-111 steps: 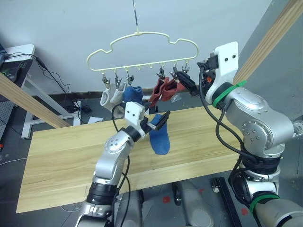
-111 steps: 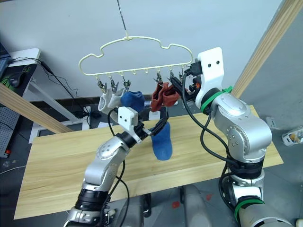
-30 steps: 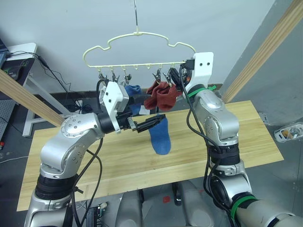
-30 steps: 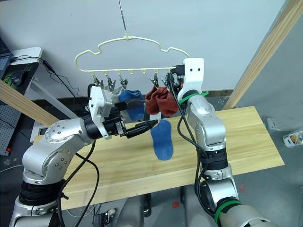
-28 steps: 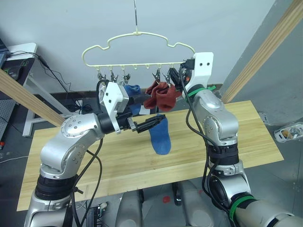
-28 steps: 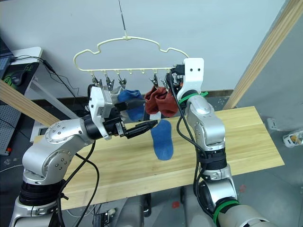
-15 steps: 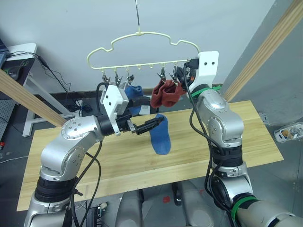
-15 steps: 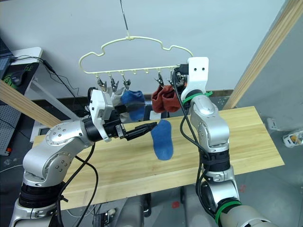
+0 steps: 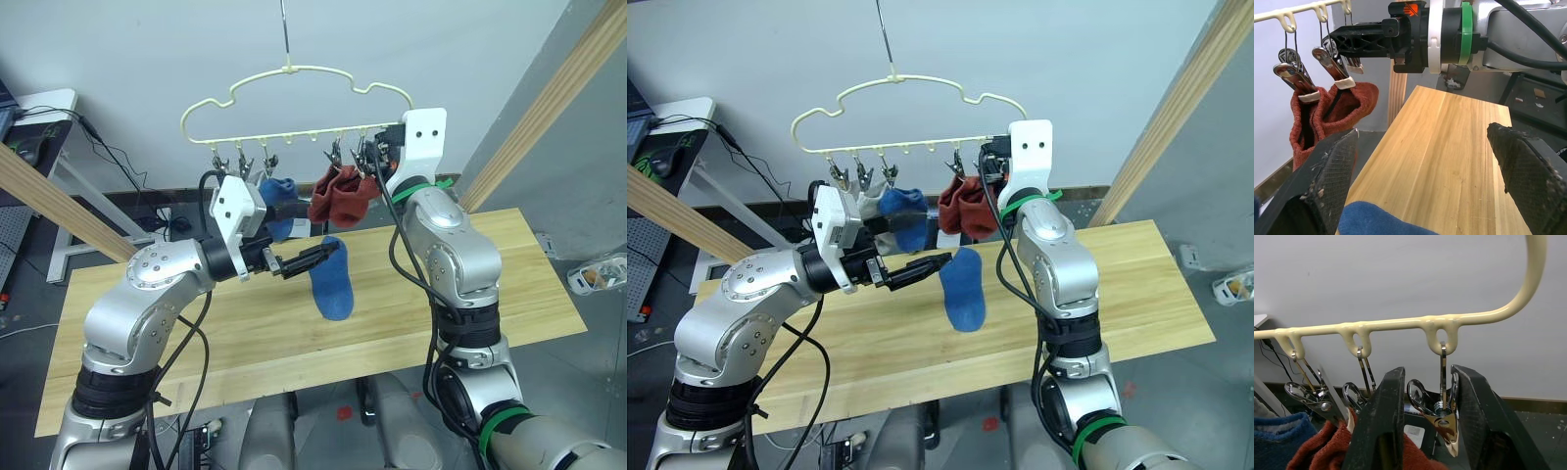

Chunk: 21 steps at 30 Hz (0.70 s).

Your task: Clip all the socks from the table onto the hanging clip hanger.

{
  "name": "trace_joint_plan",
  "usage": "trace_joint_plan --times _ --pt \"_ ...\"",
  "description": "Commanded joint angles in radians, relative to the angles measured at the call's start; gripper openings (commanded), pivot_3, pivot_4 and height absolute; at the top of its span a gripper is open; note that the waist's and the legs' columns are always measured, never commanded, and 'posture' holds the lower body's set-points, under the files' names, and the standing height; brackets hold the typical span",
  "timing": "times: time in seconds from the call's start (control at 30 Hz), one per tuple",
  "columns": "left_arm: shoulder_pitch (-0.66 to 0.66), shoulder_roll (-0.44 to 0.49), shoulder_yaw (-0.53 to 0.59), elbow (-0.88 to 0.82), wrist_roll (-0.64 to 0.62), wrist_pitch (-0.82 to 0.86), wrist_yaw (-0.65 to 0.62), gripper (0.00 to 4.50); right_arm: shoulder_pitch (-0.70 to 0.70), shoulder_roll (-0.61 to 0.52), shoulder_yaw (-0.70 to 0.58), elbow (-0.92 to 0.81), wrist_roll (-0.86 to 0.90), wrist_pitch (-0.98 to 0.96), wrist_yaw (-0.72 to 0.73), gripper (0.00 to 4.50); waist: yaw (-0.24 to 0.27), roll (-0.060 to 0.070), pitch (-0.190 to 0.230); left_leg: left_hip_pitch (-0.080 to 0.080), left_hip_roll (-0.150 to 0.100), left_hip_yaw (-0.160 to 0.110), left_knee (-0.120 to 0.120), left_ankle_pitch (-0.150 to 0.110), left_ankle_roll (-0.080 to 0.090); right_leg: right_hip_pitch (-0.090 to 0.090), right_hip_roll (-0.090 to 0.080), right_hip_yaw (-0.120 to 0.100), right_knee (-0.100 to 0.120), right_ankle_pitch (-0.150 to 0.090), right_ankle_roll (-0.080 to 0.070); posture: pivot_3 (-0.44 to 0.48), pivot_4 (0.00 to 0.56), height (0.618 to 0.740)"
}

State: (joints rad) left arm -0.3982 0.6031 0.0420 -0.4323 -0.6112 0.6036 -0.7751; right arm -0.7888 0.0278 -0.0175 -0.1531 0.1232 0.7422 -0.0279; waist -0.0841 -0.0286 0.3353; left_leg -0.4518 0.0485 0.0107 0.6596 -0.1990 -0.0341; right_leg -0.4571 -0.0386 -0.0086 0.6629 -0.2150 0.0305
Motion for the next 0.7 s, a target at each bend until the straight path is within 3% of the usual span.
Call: trace_joint_plan --times 0.03,0.33,0.57,0.7 --pt "0.007 0.004 0.002 -0.032 0.000 -0.015 -0.003 4.50 -0.011 0.011 -0.015 -0.027 0.015 -0.019 -0.003 1.53 0.000 0.000 0.000 0.000 0.000 0.000 0.000 0.000 0.000 0.000 0.000 0.000 0.000 0.000 0.000 -0.151 0.289 0.740" --pt "0.014 0.007 0.005 -0.036 -0.001 -0.013 -0.001 4.50 -0.015 0.009 -0.017 -0.020 0.023 -0.022 0.001 1.53 0.000 0.000 0.000 0.000 0.000 0.000 0.000 0.000 0.000 0.000 0.000 0.000 0.000 0.000 0.000 -0.143 0.288 0.740" --pt "0.029 0.005 0.004 -0.039 0.003 -0.010 0.008 4.50 -0.017 -0.002 -0.011 -0.024 0.016 -0.030 0.005 0.01 0.000 0.000 0.000 0.000 0.000 0.000 0.000 0.000 0.000 0.000 0.000 0.000 0.000 0.000 0.000 -0.143 0.288 0.740" --pt "0.045 0.001 0.006 -0.039 0.009 -0.007 0.026 4.50 -0.019 -0.011 -0.004 -0.031 0.012 -0.031 0.007 0.01 0.000 0.000 0.000 0.000 0.000 0.000 0.000 0.000 0.000 0.000 0.000 0.000 0.000 0.000 0.000 -0.149 0.290 0.740"
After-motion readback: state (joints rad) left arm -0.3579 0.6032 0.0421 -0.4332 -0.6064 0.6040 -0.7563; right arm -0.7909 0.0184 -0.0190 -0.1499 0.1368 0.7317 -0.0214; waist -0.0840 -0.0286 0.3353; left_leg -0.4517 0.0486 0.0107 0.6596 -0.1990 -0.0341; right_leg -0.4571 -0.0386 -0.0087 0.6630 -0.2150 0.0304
